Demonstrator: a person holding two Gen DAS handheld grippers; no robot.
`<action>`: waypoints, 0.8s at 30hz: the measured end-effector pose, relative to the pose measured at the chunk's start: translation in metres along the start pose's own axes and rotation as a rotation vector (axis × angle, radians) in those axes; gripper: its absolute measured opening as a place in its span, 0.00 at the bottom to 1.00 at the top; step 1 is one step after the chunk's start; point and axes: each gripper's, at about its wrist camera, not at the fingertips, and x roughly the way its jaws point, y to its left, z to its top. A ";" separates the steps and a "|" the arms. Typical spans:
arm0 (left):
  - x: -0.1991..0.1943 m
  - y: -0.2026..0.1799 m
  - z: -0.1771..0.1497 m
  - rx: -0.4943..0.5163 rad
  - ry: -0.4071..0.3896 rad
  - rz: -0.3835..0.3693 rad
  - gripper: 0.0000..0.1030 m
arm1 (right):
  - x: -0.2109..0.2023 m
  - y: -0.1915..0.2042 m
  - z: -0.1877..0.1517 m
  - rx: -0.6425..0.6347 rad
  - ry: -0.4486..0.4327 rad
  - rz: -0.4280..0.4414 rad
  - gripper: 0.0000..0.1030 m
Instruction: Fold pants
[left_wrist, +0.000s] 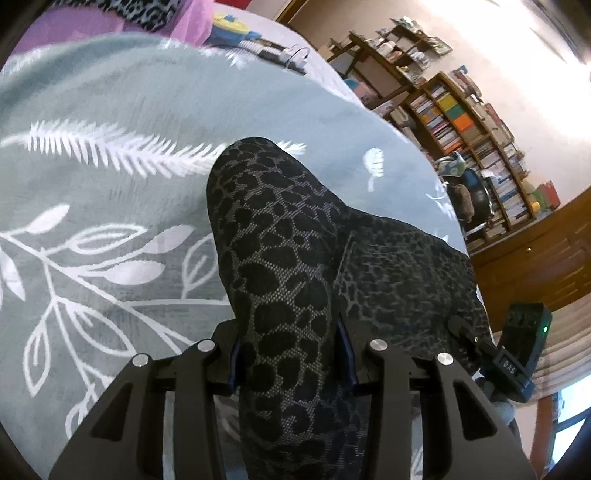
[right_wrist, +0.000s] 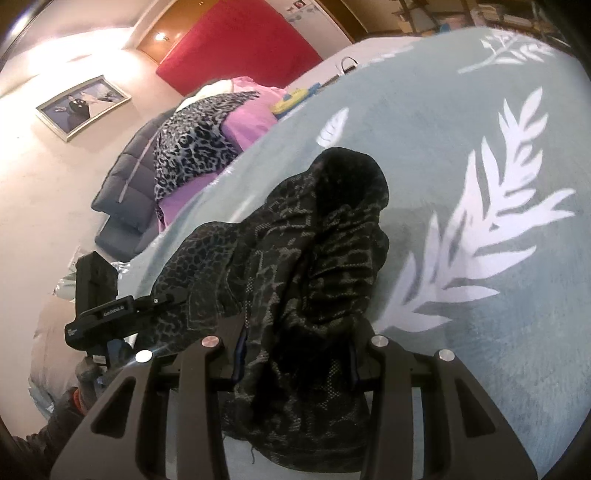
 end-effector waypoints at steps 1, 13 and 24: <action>0.002 0.002 -0.002 0.000 0.001 0.000 0.45 | 0.002 -0.003 -0.002 0.000 0.003 -0.003 0.39; -0.013 0.000 -0.009 0.104 0.020 0.239 0.89 | -0.010 0.019 -0.012 -0.076 -0.022 -0.163 0.48; -0.025 -0.032 -0.045 0.286 -0.021 0.361 0.89 | -0.037 0.058 -0.016 -0.201 -0.192 -0.350 0.55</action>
